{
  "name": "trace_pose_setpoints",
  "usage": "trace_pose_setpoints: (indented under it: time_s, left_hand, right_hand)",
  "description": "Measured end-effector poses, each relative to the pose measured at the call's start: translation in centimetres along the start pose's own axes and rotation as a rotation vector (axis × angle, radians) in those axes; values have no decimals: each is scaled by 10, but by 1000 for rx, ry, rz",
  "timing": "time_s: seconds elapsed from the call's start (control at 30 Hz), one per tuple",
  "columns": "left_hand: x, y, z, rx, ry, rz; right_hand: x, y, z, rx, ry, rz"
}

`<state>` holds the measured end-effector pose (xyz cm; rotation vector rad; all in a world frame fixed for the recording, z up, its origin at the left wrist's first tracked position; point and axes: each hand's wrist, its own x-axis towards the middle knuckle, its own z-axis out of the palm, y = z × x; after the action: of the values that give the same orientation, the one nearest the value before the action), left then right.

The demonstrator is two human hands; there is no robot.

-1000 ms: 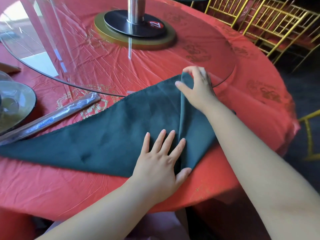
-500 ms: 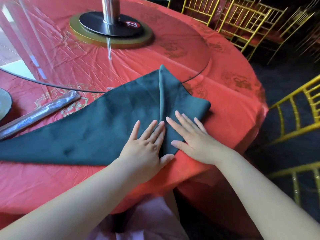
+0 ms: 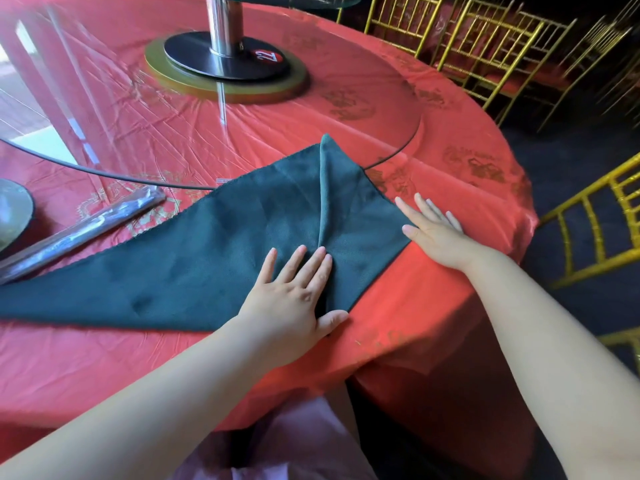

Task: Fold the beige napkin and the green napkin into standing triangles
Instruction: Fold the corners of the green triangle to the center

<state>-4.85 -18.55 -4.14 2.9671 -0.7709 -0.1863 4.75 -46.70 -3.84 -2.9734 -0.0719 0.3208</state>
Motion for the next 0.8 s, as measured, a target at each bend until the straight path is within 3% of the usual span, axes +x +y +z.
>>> trace_pose_setpoints:
  time_s: [0.27,0.4,0.47,0.67,0.8]
  left_hand:
    - [0,0,2,-16,26,12]
    - [-3,-2,7,-54,97,7]
    - [-8,-5,6,-145,165,29]
    - [-24,-55,-24,-457,336,215]
    - [-58,-116,-20,-544,296,180]
  right_hand:
    - [10,15,-1,53,68,121]
    - [-1,-11,1,89,307,135]
    - [-15,-40,5,162,435,53]
    - [-82,-140,28,227,197,-444]
    - [-102,-184,53,261,240,-566]
